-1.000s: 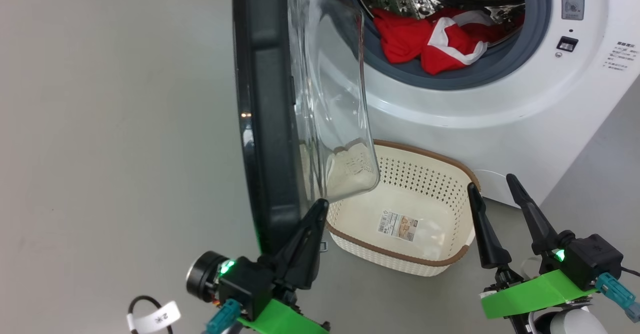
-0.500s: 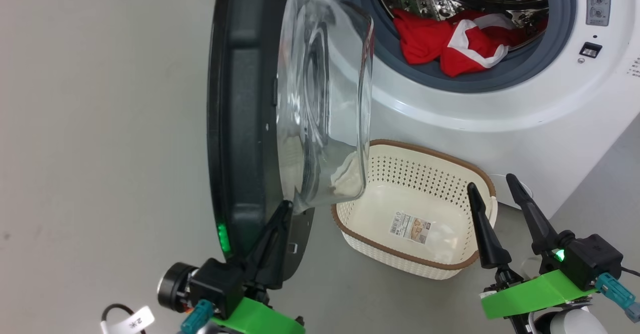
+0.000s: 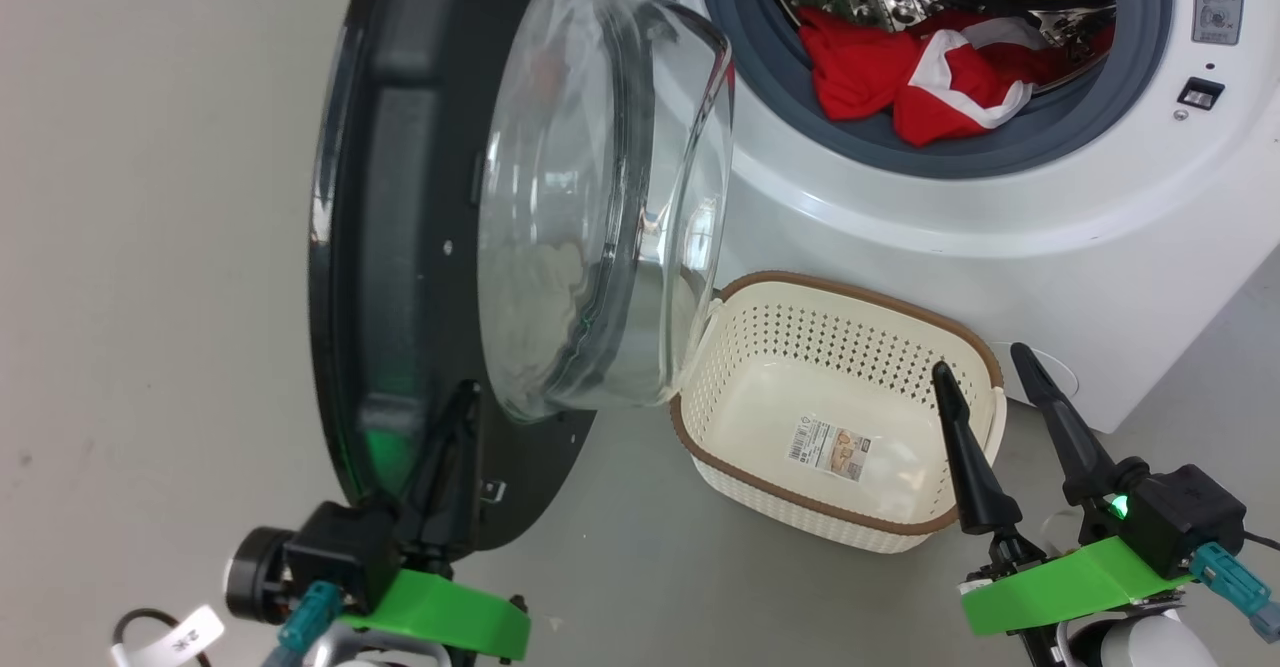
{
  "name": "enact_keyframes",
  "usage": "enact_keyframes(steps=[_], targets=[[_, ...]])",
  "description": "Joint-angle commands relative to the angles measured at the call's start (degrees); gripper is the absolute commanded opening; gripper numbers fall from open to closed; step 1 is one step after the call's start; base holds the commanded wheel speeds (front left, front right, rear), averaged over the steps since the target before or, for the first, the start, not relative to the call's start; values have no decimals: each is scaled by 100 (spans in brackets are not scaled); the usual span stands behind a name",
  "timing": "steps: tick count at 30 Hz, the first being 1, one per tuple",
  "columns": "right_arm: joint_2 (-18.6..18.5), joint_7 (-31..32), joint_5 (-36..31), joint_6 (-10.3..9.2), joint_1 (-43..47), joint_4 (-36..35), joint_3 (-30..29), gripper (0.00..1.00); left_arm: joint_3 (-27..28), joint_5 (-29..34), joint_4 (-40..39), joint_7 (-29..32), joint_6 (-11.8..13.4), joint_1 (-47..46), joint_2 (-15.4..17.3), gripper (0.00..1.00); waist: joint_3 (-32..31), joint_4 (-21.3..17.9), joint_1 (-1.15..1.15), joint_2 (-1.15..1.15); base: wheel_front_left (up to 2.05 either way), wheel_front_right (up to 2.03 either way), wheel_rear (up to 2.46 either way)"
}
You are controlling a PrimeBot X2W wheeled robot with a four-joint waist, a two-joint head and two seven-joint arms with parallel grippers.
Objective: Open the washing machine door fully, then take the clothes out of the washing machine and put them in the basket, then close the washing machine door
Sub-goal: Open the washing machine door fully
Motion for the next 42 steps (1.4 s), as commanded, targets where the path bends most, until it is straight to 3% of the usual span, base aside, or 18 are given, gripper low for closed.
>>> enact_keyframes(steps=[1, 12, 20, 42], targets=[[9, 25, -79, 36, -84, -189, 155, 100, 360, -58, -47, -56, 108, -136, 183, 0, 9, -1, 0, 0, 0, 0, 0], [9, 154, -144, 36, -71, -302, 118, 100, 805, -29, 137, -158, 354, -208, 254, 0, 72, 36, 0, 0, 0, 0, 0], [9, 232, -197, 36, -97, -376, 144, 100, 1055, -20, 339, -175, 358, -361, 239, 0, 156, 71, 0, 0, 0, 0, 0], [9, 492, -383, 36, -67, -617, 144, 100, 1893, 109, 1252, -178, 53, -1099, 206, 0, 291, 25, 0, 0, 0, 0, 0]])
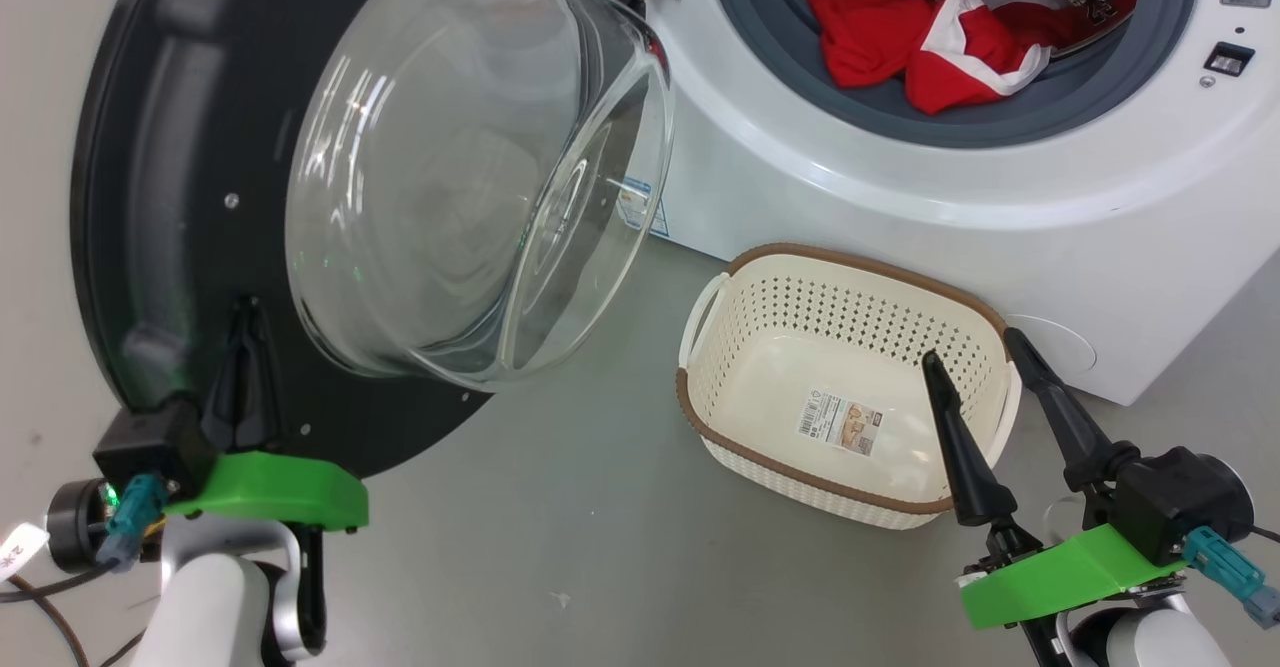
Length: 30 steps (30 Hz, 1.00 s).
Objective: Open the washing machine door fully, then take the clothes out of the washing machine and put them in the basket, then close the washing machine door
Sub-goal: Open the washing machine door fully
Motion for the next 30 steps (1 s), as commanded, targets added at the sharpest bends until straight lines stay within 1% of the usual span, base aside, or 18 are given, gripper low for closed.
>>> enact_keyframes(steps=[1, 9, 15, 30], targets=[[13, 28, -76, 36, -68, -198, 147, 100, 340, 59, -8, -44, -9, -267, 212, 0, 9, -5, 0, 0, 0, 0, 0], [13, 106, -126, 36, -43, -270, 183, 100, 640, 133, 287, -44, -120, -464, 204, 0, 42, -38, 0, 0, 0, 0, 0], [13, 162, -145, 36, -17, -314, 196, 100, 875, 198, 425, -44, -203, -531, 138, 0, 56, -71, 0, 0, 0, 0, 0], [13, 301, -250, 36, -55, -466, 203, 100, 1447, 421, 911, -45, -456, -881, 162, 0, 237, -185, 0, 0, 0, 0, 0]])
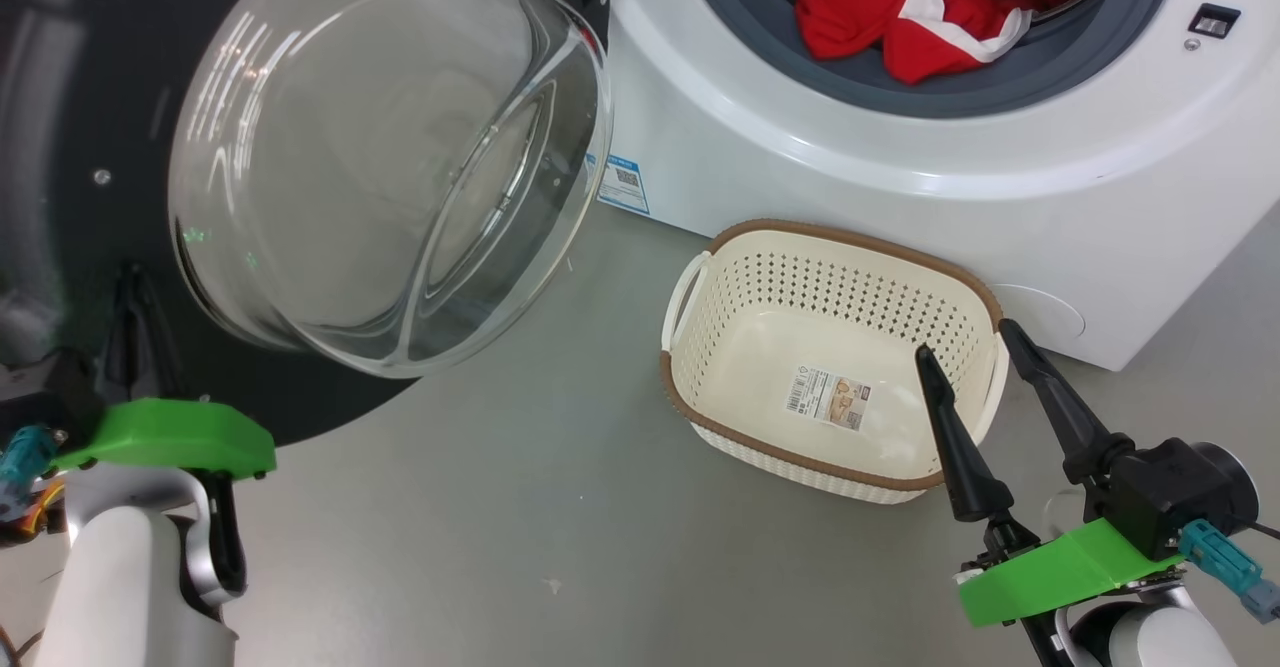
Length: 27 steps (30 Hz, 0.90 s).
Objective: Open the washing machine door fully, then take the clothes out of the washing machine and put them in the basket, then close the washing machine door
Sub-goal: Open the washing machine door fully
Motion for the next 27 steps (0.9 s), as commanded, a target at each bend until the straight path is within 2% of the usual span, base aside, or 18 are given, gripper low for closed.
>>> enact_keyframes(steps=[1, 16, 27], targets=[[15, 24, -56, 36, -62, -186, 168, 100, 270, 73, -69, -43, -16, -192, 285, 0, 25, -14, 0, 0, 0, 0, 0], [15, 113, -127, 36, -111, -276, 176, 100, 660, 370, 126, -43, -162, -338, 221, 0, 129, -68, 0, 0, 0, 0, 0], [15, 44, -62, 36, -128, -214, 156, 100, 832, 492, -76, -44, -209, -102, -27, 0, 78, -109, 0, 0, 0, 0, 0]])
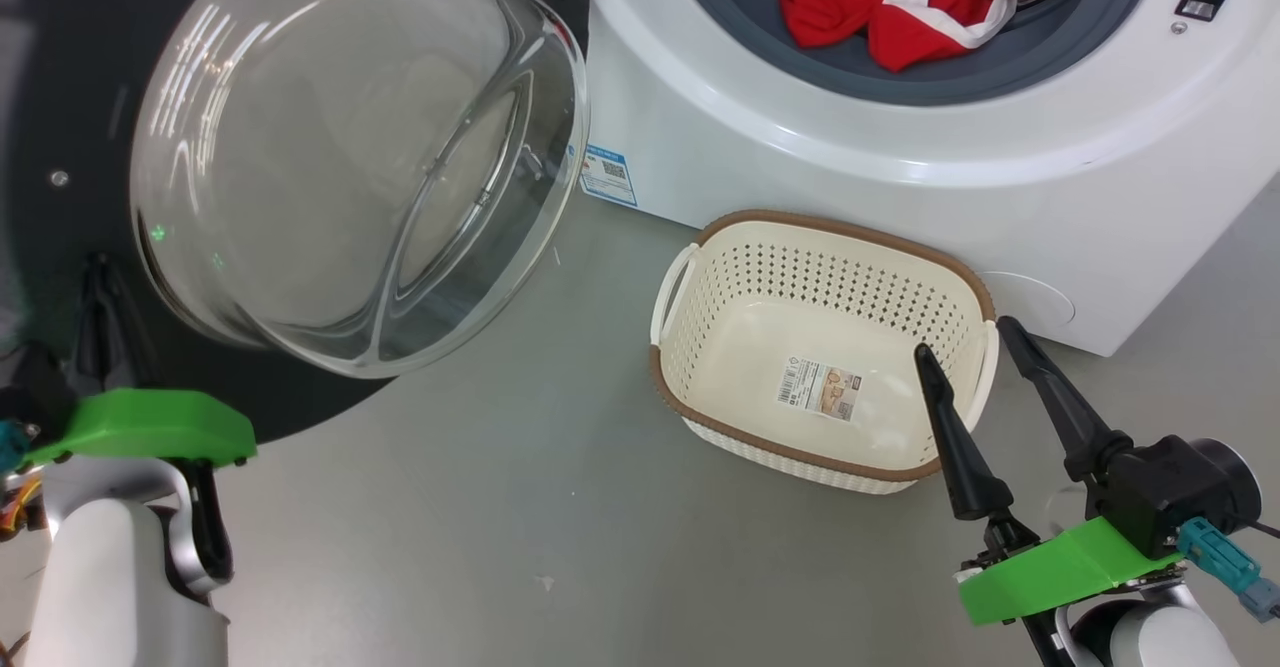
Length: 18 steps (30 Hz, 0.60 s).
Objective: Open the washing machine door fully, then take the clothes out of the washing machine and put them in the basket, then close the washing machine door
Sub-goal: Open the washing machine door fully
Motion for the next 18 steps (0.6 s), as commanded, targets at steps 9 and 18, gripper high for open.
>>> enact_keyframes(steps=[9, 18], targets=[[17, -179, 117, 36, -165, -22, 124, 100, 233, 76, -682, -23, -132, 422, 24, 0, -86, -78, 0, 0, 0, 0, 0], [17, -364, 223, 36, -226, 169, 27, 100, -43, -2, -1861, -23, -286, 887, -109, 100, -176, -303, 0, 0, 0, 0, 0]])
